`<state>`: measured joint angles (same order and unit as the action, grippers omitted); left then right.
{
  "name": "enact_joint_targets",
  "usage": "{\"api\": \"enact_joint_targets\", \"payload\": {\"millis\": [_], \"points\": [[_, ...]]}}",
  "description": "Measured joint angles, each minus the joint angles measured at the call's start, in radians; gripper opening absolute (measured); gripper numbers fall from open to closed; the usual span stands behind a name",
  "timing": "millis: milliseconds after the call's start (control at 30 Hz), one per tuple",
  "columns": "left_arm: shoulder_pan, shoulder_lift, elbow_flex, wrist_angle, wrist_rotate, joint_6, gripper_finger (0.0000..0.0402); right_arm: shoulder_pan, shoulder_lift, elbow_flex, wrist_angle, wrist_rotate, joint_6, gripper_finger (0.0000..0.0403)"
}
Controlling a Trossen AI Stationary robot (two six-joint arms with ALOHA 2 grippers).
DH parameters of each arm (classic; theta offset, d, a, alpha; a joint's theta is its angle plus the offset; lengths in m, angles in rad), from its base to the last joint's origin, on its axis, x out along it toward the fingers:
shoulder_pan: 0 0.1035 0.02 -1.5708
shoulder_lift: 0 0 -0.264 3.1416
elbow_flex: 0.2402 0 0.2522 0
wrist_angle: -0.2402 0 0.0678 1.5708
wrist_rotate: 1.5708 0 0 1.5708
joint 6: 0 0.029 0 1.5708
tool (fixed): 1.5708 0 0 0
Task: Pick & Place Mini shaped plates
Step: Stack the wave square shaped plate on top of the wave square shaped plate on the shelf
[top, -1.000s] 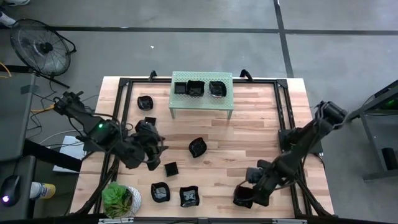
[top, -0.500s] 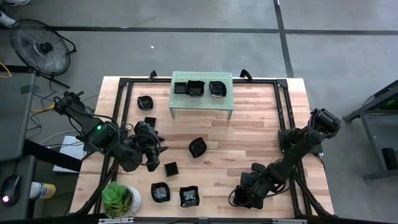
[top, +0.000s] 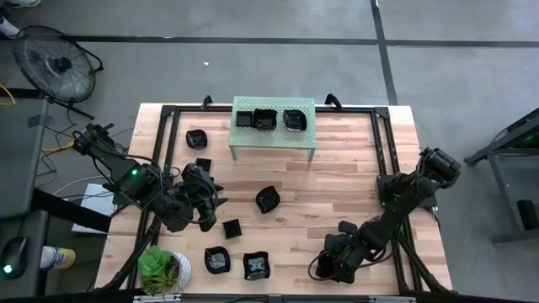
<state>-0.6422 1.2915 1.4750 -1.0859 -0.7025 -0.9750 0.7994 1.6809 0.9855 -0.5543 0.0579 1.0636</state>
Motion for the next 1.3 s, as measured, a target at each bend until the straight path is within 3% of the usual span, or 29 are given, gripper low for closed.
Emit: {"api": "enact_joint_targets", "payload": {"millis": [867, 1300], "points": [[0.000, 0.000, 0.000, 0.000, 0.002, 0.001, 0.0169, -0.001, 0.002, 0.000, -0.004, -0.004, 0.009, 0.0005], [0.000, 0.000, 0.000, -0.001, 0.004, 0.004, 0.0169, -0.014, -0.015, 0.001, -0.003, -0.013, 0.151, 0.0001]]}}
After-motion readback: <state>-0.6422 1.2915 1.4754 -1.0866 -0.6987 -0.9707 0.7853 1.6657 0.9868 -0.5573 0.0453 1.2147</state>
